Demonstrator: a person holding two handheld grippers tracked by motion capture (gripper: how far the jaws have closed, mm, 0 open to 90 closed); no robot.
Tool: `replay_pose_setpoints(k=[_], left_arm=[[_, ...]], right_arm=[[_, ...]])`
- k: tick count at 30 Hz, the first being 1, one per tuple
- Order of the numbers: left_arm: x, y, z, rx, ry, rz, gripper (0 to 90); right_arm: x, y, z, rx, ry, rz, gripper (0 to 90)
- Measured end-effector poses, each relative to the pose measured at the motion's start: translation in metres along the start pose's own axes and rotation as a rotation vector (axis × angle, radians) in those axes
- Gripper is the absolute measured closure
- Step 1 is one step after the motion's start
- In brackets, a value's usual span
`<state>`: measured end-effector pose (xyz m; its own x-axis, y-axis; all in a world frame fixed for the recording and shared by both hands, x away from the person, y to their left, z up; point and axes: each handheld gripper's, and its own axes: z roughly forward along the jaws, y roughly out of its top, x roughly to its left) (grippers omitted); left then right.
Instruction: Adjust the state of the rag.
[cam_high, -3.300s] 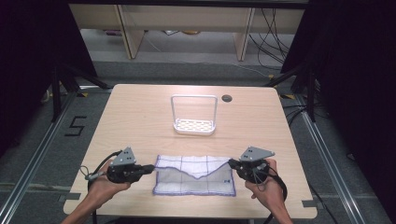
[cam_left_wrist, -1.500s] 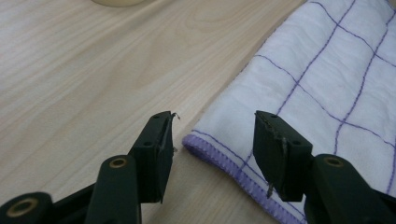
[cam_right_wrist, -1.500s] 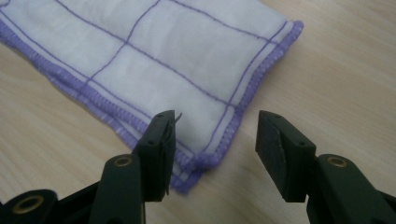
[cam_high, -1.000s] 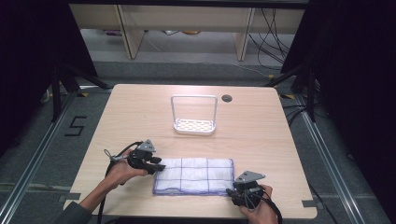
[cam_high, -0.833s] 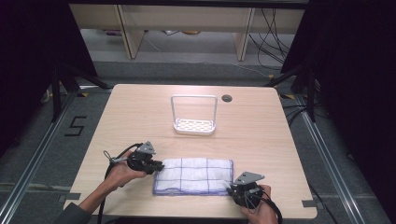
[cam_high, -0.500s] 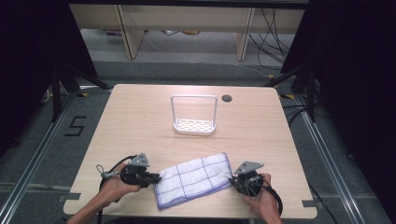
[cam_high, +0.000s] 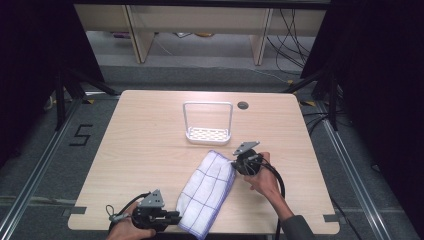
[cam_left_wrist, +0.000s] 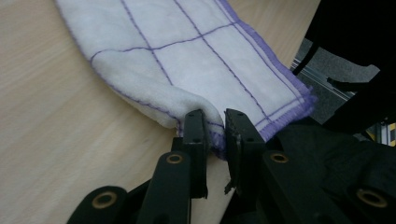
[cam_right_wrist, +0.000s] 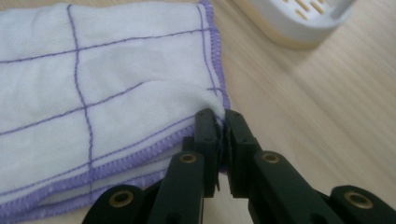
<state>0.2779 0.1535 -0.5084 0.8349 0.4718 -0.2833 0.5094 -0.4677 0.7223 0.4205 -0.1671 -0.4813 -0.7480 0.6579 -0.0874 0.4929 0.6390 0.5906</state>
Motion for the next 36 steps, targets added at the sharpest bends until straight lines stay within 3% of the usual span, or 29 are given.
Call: replay_pose_setpoints(k=[4, 5, 7, 8, 9, 11, 12, 15, 17, 21, 22, 23, 25, 26, 28, 29, 30, 33, 34, 36], left_arm=[[-0.009, -0.001, 0.005, 0.0, 0.002, -0.01, 77.6], [-0.008, 0.0, 0.005, 0.011, 0.013, 0.018, 76.9], [-0.011, -0.001, 0.005, 0.001, -0.021, -0.005, 74.5], [-0.012, -0.001, 0.005, 0.005, -0.017, 0.001, 71.8], [-0.013, -0.002, 0.006, 0.007, -0.028, -0.002, 67.6], [-0.014, -0.002, 0.005, 0.023, -0.008, 0.001, 58.6], [-0.015, -0.001, 0.003, 0.02, -0.015, -0.007, 55.2], [-0.013, 0.002, -0.005, 0.014, 0.005, -0.028, 44.4], [-0.009, 0.005, -0.011, -0.001, 0.025, -0.036, 37.5], [0.011, 0.018, -0.023, -0.057, 0.067, -0.058, 35.4], [0.022, 0.024, -0.024, -0.038, 0.093, -0.047, 35.1], [0.029, 0.027, -0.024, -0.036, 0.112, -0.04, 34.0], [0.047, 0.037, -0.023, -0.055, 0.169, -0.053, 34.3], [0.057, 0.042, -0.022, -0.042, 0.185, -0.055, 34.3], [0.078, 0.053, -0.019, -0.046, 0.222, -0.056, 34.3], [0.085, 0.058, -0.016, -0.043, 0.23, -0.069, 34.6], [0.091, 0.062, -0.015, -0.029, 0.231, -0.057, 34.7], [0.108, 0.076, -0.004, -0.016, 0.242, -0.06, 34.8], [0.112, 0.079, 0.001, -0.023, 0.25, -0.063, 34.8], [0.119, 0.085, 0.008, -0.014, 0.252, -0.061, 34.8]], right_arm=[[0.0, 0.016, 0.018, 0.0, -0.007, -0.071, 85.7], [-0.001, 0.019, 0.021, 0.002, -0.005, -0.083, 85.6], [-0.001, 0.022, 0.025, 0.0, 0.0, -0.064, 85.0], [-0.001, 0.023, 0.028, 0.001, -0.006, -0.058, 83.3], [-0.003, 0.023, 0.027, 0.012, 0.007, -0.047, 79.0], [-0.006, 0.021, 0.029, -0.005, -0.02, -0.03, 69.4], [-0.007, 0.02, 0.027, 0.013, -0.02, 0.009, 64.4], [-0.012, 0.018, 0.015, -0.018, -0.051, 0.077, 56.0], [-0.015, 0.015, 0.005, -0.056, -0.032, 0.157, 52.4], [-0.022, 0.009, -0.01, -0.096, -0.035, 0.21, 46.3], [-0.021, 0.009, -0.011, -0.105, -0.029, 0.235, 45.5], [-0.023, 0.008, -0.013, -0.093, -0.032, 0.219, 45.0], [-0.023, 0.008, -0.014, -0.121, -0.041, 0.22, 44.3], [-0.022, 0.008, -0.015, -0.129, -0.035, 0.229, 43.6], [-0.02, 0.01, -0.018, -0.12, -0.032, 0.252, 42.7], [-0.019, 0.011, -0.019, -0.118, -0.025, 0.258, 42.2], [-0.018, 0.011, -0.017, -0.135, -0.034, 0.258, 41.8], [-0.015, 0.012, -0.016, -0.111, -0.027, 0.264, 41.6], [-0.015, 0.012, -0.014, -0.117, -0.031, 0.238, 41.6], [-0.011, 0.014, -0.013, -0.096, -0.031, 0.268, 41.4]])
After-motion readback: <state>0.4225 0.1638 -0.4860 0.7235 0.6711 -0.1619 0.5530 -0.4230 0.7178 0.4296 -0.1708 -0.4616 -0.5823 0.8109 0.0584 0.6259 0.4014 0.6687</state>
